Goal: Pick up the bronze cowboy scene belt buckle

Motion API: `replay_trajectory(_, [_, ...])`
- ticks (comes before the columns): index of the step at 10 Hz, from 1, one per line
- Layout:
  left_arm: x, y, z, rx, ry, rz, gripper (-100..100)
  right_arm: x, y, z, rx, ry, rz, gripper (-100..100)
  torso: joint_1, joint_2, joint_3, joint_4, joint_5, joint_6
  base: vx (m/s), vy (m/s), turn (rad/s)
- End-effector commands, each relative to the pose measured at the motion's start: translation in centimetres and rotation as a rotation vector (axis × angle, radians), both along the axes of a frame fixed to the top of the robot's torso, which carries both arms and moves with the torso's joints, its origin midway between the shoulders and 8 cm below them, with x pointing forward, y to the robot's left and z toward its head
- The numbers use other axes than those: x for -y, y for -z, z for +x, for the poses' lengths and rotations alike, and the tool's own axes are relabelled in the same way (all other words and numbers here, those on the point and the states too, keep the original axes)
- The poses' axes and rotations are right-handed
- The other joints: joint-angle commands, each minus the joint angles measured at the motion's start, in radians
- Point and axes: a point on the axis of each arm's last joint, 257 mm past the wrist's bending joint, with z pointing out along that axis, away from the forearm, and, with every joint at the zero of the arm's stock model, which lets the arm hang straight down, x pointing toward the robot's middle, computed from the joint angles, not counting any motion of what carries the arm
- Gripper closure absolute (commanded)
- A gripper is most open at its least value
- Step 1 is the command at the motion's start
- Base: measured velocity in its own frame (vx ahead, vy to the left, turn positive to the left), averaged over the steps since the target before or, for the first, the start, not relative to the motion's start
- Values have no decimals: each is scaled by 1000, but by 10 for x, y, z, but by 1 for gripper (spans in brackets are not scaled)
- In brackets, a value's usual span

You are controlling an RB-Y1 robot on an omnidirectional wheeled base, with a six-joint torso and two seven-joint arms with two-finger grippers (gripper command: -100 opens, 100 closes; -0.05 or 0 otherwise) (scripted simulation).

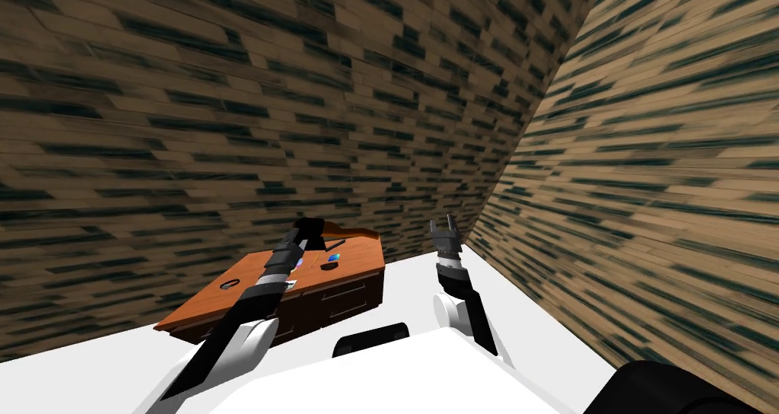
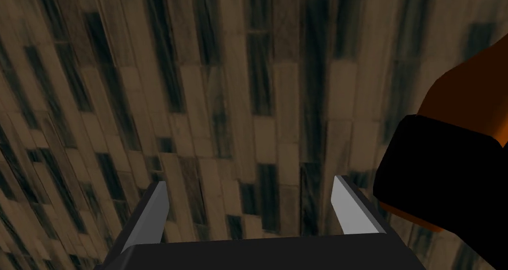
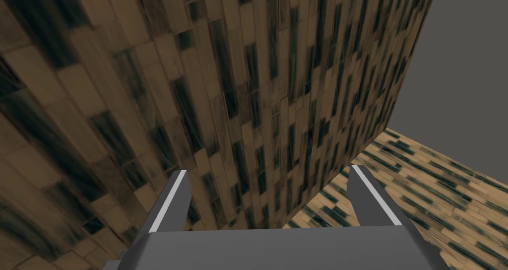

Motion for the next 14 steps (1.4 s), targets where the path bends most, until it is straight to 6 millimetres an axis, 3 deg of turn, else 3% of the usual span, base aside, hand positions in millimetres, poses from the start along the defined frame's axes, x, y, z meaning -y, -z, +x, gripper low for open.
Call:
replay_trajectory(1, [-7,24,10,-68,-1,-15,-100,0,0,0,0,0,0,0,0,0,0,0,0,0,-22,57,-210])
replay_trajectory(11, [-67,152,30,-418,-65,-97,-100,0,0,0,0,0,0,0,-2,-1,-1,0,0,0,-19,46,-146])
replay_trajectory(14, [-89,198,23,-534,-103,-124,-100,0,0,0,0,0,0,0,-2,-1,-1,0,-1,0,-17,38,-148])
